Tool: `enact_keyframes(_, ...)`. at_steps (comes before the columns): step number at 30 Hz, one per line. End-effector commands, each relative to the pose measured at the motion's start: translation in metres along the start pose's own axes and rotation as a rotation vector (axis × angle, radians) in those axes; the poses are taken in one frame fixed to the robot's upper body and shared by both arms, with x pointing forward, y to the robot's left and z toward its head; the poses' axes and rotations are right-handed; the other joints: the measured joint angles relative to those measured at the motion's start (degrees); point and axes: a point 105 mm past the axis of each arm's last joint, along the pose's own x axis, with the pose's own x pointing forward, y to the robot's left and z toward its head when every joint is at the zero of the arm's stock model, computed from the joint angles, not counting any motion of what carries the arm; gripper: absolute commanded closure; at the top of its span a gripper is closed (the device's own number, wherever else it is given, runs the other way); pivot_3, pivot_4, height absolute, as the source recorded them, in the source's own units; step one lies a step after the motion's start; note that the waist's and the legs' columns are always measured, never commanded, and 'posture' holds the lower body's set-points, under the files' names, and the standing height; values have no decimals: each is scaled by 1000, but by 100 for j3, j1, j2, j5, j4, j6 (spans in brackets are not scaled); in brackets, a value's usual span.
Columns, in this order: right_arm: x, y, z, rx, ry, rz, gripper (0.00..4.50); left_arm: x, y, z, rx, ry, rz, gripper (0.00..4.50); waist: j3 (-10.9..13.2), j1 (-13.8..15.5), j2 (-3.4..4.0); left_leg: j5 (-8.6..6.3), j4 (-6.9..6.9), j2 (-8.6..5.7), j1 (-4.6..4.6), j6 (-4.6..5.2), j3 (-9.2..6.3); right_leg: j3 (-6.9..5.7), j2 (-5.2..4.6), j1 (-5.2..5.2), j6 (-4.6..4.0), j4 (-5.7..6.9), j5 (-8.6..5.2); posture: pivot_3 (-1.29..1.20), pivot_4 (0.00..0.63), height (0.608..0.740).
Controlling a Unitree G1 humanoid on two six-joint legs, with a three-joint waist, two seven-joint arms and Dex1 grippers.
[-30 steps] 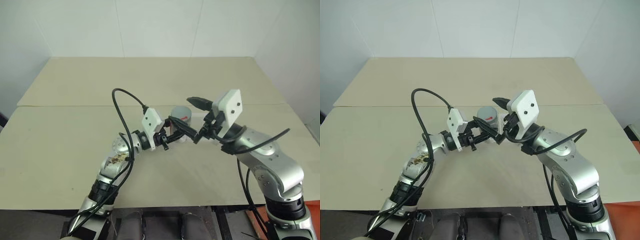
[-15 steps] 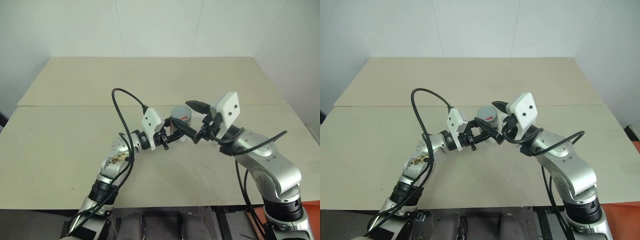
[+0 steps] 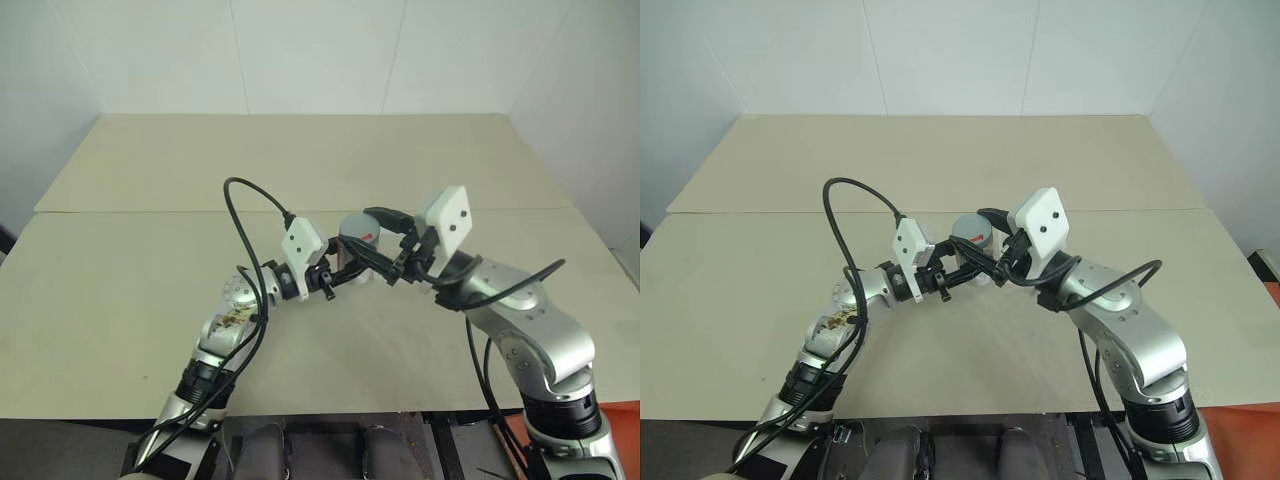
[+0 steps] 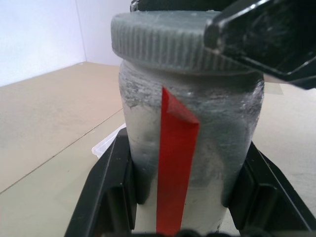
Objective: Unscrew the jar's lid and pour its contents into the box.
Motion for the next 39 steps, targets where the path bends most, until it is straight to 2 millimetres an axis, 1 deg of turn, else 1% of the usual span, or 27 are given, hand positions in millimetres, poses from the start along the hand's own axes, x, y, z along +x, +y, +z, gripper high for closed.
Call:
enact_keyframes(1, -7, -2, 14, -27, -35, 85, 1711, 3, -5, 16, 45, -52, -42, 2548, 0, 7, 0, 0, 0, 0, 0, 0, 0, -1, 0, 1, 0, -1, 0, 0, 150, 740)
enact_keyframes(5, -16, -2, 18, -28, -58, 274, 1711, 4, -7, 16, 45, -59, -65, 2548, 0, 7, 0, -1, 0, -1, 1, 1, 0, -1, 0, 4, 0, -6, 0, 0, 150, 740)
enact_keyframes(7, -19, -5, 19, -33, -63, 343, 1711, 4, -8, 17, 44, -62, -76, 2548, 1, 3, -1, -1, 0, -1, 3, 1, -1, 0, 1, 5, 0, -5, 0, 0, 150, 740)
enact_keyframes(10, -20, -17, 19, -18, -80, 480, 1711, 5, -9, 18, 39, -70, -85, 2548, 1, -31, -1, -1, 0, 0, 9, 1, 0, 2, 4, 8, 0, -3, 0, 0, 150, 740)
enact_keyframes(12, -18, -23, 17, -26, -68, 593, 1711, 5, -11, 18, 43, -69, -95, 2548, 1, -38, -1, 0, -1, 1, 11, 1, -1, 2, 6, 9, 0, -1, 0, 0, 150, 740)
enact_keyframes(14, -14, -26, 13, -76, -29, 711, 1711, 5, -12, 18, 46, -67, -104, 2548, 1, -57, -1, 0, -1, 1, 14, 1, 1, 4, 6, 10, 0, -1, 0, 0, 150, 740)
enact_keyframes(16, -9, -30, 12, -95, -19, 783, 1711, 5, -12, 19, 46, -67, -106, 2548, 2, -62, 1, 0, -2, 3, 13, 1, 1, 2, 7, 9, 0, -2, 0, 0, 150, 740)
enact_keyframes(21, 3, -35, 14, -99, -32, 881, 1711, 4, -10, 19, 49, -69, -95, 2548, 2, -50, 1, 0, 0, 2, 9, 0, 5, 1, 3, 8, 0, -2, 0, 0, 150, 740)
enact_keyframes(24, 10, -36, 14, -113, -19, 901, 1711, 3, -10, 20, 50, -69, -92, 2548, 3, -38, 2, 0, 0, 3, 10, 0, 5, 0, 0, 8, 0, 0, 1, 0, 150, 740)
enact_keyframes(29, 17, -39, 12, -126, -5, 910, 1711, 2, -9, 19, 52, -65, -80, 2548, 3, -30, 2, 0, 0, 4, 9, 0, 5, -1, -1, 7, 0, 0, 1, 0, 150, 740)
enact_keyframes(31, 17, -41, 14, -107, -12, 910, 990, 1, -8, 19, 49, -65, -73, 2548, 3, -27, 2, 0, 0, 5, 9, 0, 6, 0, -1, 6, 0, 1, 1, 0, 150, 740)
enact_keyframes(32, 17, -41, 15, -100, -18, 908, 826, 1, -8, 19, 49, -64, -71, 2548, 3, -23, 2, 0, 0, 5, 9, 0, 6, 0, -1, 6, 0, 2, 1, 0, 150, 740)
enact_keyframes(33, 17, -42, 15, -101, -28, 903, 447, 1, -8, 19, 49, -64, -70, 2548, 3, -17, 2, 0, 0, 5, 9, 0, 6, -1, -1, 6, 0, 3, 1, 0, 150, 740)
enact_keyframes(34, 17, -43, 16, -106, -37, 895, 184, 1, -8, 19, 46, -65, -69, 2548, 3, -11, 2, 0, 0, 5, 8, 0, 6, 0, -2, 6, 0, 2, 1, 0, 150, 740)
enact_keyframes(35, 16, -44, 17, -117, -47, 888, 17, 1, -8, 18, 44, -65, -68, 2548, 3, -9, 2, 0, 0, 5, 8, 0, 6, 0, -2, 6, 0, 2, 1, 0, 150, 740)
enact_keyframes(39, 7, -50, 23, -127, -82, 854, 17, 1, -8, 17, 36, -62, -67, 2548, 3, -6, 2, 0, 0, 6, 8, 0, 7, -1, -1, 5, -1, 3, 1, 0, 150, 740)
